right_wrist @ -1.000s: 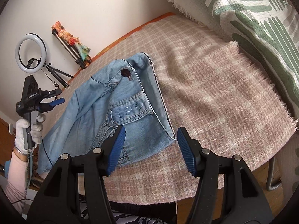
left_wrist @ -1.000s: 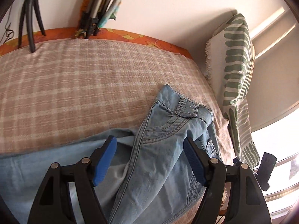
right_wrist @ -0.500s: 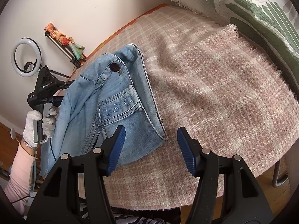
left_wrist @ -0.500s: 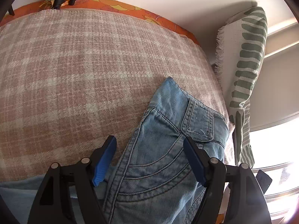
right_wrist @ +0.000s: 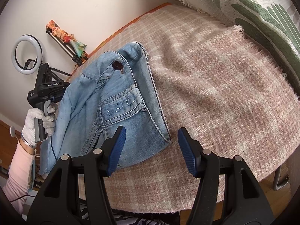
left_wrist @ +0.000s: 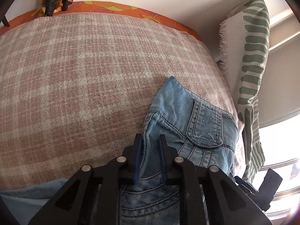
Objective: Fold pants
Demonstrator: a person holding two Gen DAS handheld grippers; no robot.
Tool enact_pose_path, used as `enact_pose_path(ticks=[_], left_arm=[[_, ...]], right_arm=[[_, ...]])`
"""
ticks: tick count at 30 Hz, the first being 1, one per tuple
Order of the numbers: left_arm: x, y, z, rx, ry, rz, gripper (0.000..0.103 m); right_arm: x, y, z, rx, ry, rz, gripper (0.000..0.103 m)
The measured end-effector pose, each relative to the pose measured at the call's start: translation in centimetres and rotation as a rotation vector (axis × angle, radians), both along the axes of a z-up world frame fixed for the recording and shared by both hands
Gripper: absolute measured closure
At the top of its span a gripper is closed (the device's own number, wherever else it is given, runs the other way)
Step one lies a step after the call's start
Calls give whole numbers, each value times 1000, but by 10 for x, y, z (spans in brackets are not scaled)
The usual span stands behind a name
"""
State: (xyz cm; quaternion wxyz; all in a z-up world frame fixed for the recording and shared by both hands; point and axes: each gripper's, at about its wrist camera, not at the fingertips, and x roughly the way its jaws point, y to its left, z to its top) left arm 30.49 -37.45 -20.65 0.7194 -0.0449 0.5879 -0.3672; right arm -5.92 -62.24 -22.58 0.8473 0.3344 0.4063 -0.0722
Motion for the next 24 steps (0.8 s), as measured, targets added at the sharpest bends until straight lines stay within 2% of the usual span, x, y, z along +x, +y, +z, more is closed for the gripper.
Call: enact_pose_path(ticks=[4,11,16,21,23,24], left_arm=[[-3,10,11,-34,-25,-6,97],[-25,6,34,-92,-60,-86,97],[-59,3,46,-116,-86,-168,97],[-99,-4,57,-154,-107,-267,97],[-115,-10,57,-165,-91,-314,98],[-122,-11,56,-165,-87,-339,98]], right_arm=[[3,0,9,-10,-11,0,42],[22,2,43,-19,-74,29,42],[48,8,73,-3,-131,57,42],[81,14,89,76,-152,79,42],[91,13,86,112,-143,86,28],[96,13,82,138,-130,95,25]])
